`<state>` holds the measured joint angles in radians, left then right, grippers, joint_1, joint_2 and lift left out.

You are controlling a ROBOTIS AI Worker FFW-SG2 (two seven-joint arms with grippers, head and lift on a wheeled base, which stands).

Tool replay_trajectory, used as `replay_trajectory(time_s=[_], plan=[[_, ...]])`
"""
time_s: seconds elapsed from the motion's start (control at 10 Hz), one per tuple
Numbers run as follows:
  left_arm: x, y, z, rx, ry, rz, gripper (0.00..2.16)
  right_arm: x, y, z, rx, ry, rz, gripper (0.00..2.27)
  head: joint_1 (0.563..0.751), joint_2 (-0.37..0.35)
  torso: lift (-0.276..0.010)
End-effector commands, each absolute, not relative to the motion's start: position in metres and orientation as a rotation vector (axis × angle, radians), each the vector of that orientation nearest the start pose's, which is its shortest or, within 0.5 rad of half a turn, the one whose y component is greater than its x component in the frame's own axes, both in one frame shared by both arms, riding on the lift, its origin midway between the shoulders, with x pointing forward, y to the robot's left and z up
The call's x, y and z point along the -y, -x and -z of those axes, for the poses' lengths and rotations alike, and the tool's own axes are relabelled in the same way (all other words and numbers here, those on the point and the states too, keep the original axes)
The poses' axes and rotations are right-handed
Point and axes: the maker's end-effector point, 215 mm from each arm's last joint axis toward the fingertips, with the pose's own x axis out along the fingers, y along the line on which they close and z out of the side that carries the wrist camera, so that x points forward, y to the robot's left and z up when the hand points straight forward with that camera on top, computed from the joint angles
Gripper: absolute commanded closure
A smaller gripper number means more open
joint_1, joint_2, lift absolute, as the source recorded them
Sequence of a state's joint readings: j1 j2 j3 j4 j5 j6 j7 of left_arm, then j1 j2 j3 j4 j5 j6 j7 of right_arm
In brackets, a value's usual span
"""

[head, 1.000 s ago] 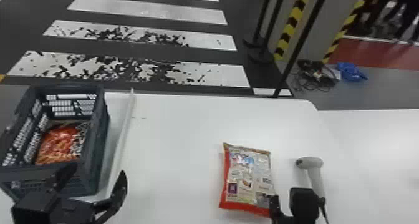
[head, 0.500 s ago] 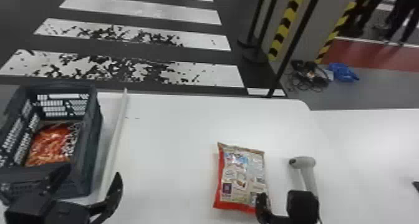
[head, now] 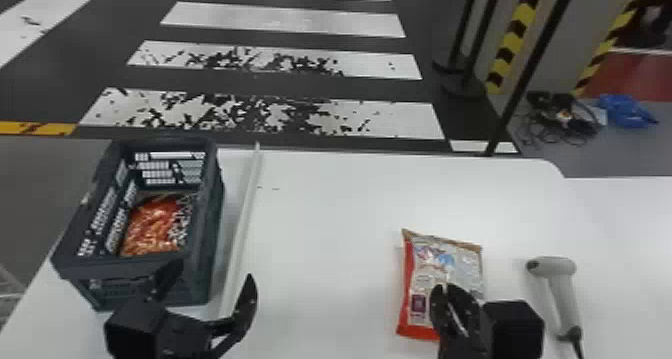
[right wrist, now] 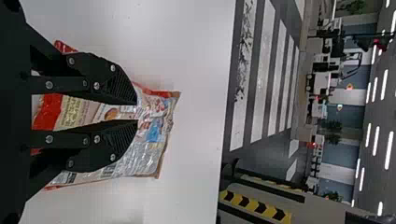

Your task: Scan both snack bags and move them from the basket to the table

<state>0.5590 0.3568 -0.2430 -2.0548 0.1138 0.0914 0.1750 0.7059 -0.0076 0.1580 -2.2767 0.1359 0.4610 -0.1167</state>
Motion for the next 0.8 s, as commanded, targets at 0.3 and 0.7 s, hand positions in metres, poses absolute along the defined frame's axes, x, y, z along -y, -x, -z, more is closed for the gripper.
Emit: replay_trajectory(time_s=[0.3,0.7], plan=[[-0.168,-0.396,0.409,-0.214,-0.116,0.200,0.05,0.141,-0.372,0.458,-0.472,0.129,-0.127,2.26,0.695,0.022,-0.098],[-0.167,-0.395,0.409,-0.214,-0.114,0.201,0.05,0.123,-0.366,0.490,-0.523,0.135,-0.172,2.26,0.695,0.062,-0.098]])
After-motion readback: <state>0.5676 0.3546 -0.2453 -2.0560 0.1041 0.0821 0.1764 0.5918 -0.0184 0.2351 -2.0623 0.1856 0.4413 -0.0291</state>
